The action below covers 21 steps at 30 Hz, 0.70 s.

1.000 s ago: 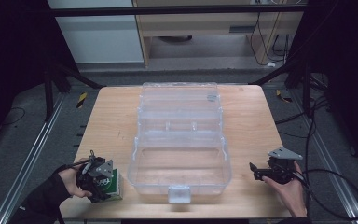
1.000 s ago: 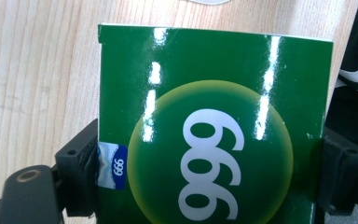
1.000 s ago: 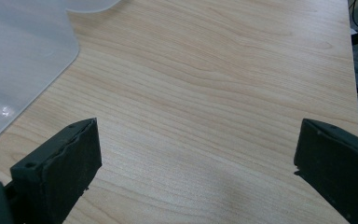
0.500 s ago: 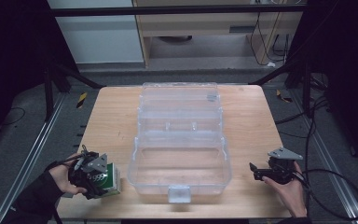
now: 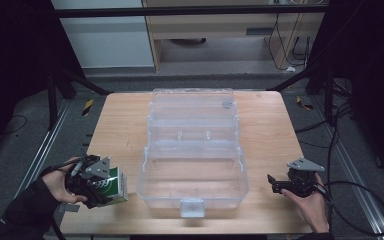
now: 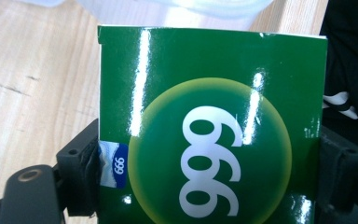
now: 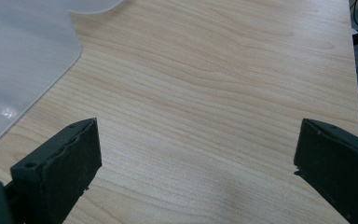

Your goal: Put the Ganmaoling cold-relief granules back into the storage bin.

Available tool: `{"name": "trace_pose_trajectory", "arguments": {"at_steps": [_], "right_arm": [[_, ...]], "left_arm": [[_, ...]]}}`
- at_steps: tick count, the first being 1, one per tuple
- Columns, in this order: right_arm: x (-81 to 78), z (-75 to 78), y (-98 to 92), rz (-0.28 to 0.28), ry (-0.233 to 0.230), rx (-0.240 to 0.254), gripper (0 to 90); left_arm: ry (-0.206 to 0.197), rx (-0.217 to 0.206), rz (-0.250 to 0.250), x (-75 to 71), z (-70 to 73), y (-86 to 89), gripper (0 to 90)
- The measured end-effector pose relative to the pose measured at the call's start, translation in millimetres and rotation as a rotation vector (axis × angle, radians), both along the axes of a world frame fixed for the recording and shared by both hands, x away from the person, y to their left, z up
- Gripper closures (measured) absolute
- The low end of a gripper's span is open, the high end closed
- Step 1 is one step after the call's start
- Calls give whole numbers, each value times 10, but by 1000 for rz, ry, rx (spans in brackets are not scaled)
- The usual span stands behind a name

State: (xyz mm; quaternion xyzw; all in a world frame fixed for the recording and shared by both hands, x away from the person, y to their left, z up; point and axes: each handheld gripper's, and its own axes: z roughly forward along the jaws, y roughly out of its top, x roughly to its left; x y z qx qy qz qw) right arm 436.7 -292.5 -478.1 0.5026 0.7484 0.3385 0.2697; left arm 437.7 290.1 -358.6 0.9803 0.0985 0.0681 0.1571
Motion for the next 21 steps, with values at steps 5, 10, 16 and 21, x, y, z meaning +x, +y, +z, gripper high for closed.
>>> {"name": "trace_pose_trajectory", "arguments": {"at_steps": [5, 10, 16, 21], "right_arm": [[-2, 4, -1, 1, 0, 3, 11], [-2, 4, -8, 2, -5, 1, 11], [-3, 6, -2, 1, -2, 2, 11], [-3, 5, 0, 2, -1, 2, 11]], "left_arm": [[-15, -5, -12, -9, 132, -64, 148], [-21, -2, -21, -9, 237, -121, 148], [-27, -1, -28, -3, 320, -180, 148], [-38, 1, -37, 29, 388, -253, 148]]}}
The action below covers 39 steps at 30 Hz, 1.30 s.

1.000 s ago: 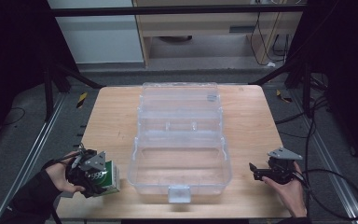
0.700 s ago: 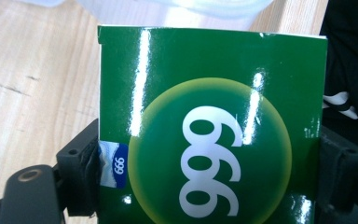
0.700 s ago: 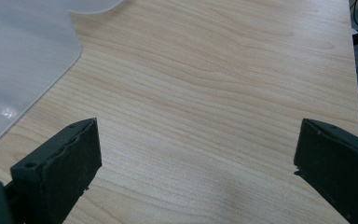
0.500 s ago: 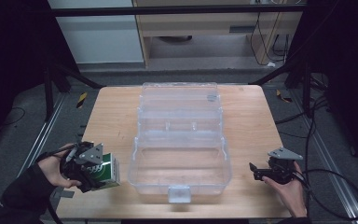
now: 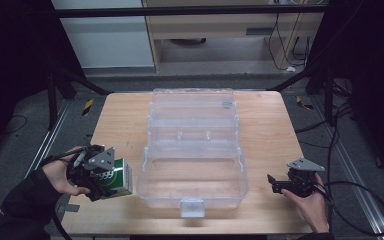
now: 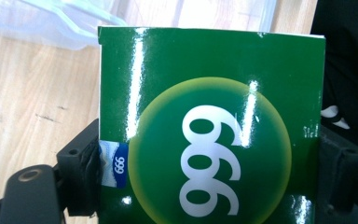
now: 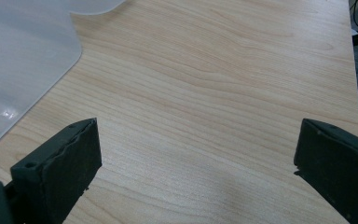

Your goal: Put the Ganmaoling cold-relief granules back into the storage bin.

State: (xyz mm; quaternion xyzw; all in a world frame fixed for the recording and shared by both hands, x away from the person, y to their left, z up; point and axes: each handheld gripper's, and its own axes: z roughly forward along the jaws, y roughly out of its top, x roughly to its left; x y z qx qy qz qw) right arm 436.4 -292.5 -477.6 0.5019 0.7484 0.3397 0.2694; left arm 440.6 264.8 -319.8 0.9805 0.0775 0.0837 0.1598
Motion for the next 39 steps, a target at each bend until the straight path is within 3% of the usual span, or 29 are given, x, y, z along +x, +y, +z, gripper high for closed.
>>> {"name": "trace_pose_trajectory", "arguments": {"at_steps": [19, 28, 36, 39], "right_arm": [[-2, 2, -10, 2, -1, 6, 11], [3, -8, -7, 7, 1, -2, 11], [3, -8, -6, 12, 0, -4, 13], [3, -9, -6, 13, 1, -4, 13]], "left_arm": [[-9, -17, -40, 120, 105, -345, 149], [-25, 2, -84, 181, 155, -523, 149], [-21, 3, -102, 224, 127, -665, 149], [-3, 8, -86, 221, 117, -695, 149]]}}
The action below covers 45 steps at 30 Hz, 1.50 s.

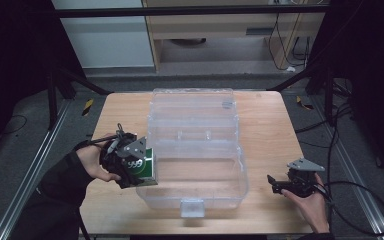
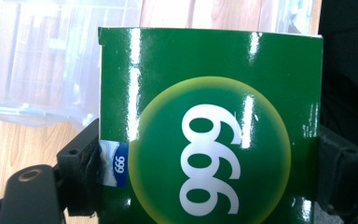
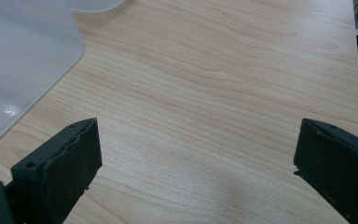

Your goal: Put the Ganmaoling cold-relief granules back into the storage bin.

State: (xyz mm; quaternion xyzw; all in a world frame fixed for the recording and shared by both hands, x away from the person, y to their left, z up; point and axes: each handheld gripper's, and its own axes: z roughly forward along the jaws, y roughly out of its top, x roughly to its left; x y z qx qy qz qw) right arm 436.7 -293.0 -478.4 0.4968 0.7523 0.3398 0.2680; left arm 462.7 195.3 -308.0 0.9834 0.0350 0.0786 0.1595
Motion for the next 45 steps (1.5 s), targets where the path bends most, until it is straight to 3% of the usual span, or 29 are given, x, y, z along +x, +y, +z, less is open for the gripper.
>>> {"name": "trace_pose_trajectory", "arguments": {"at_steps": [1, 3, 5, 22, 45], "right_arm": [[-1, 0, 1, 0, 0, 1, 13], [-2, 1, 1, 0, -1, 1, 13], [0, 0, -2, 1, -3, -1, 13], [-2, -4, 6, 1, 5, 5, 13], [6, -29, 14, 13, 9, -6, 13]], "left_arm": [[-15, -8, -21, 22, -6, -21, 149], [4, 0, -4, 11, -12, -44, 149], [-12, -6, -30, 33, -18, -80, 149], [0, 4, -64, 54, -87, -303, 149], [40, 12, -63, 143, -444, -390, 149]]}}
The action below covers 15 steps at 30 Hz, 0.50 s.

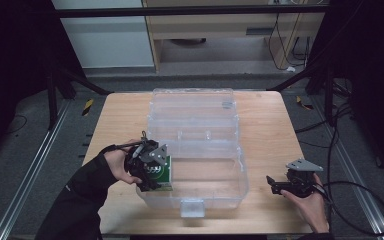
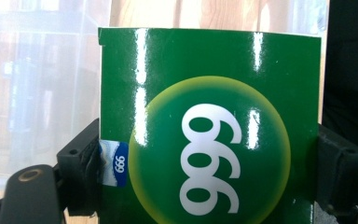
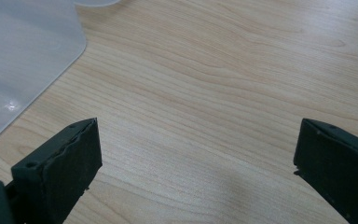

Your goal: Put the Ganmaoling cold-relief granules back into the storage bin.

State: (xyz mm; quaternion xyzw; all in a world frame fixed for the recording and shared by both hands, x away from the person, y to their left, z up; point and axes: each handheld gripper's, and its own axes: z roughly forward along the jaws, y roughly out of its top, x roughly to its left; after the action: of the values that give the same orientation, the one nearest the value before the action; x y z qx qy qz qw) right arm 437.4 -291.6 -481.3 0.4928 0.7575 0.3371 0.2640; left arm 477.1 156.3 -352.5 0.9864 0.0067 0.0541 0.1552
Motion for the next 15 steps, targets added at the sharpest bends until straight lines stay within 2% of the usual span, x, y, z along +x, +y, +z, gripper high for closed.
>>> {"name": "trace_pose_trajectory", "arguments": {"at_steps": [15], "right_arm": [[3, -15, 18, 3, 8, -12, 13]], "left_arm": [[32, 4, 4, 30, -242, 25, 149]]}}
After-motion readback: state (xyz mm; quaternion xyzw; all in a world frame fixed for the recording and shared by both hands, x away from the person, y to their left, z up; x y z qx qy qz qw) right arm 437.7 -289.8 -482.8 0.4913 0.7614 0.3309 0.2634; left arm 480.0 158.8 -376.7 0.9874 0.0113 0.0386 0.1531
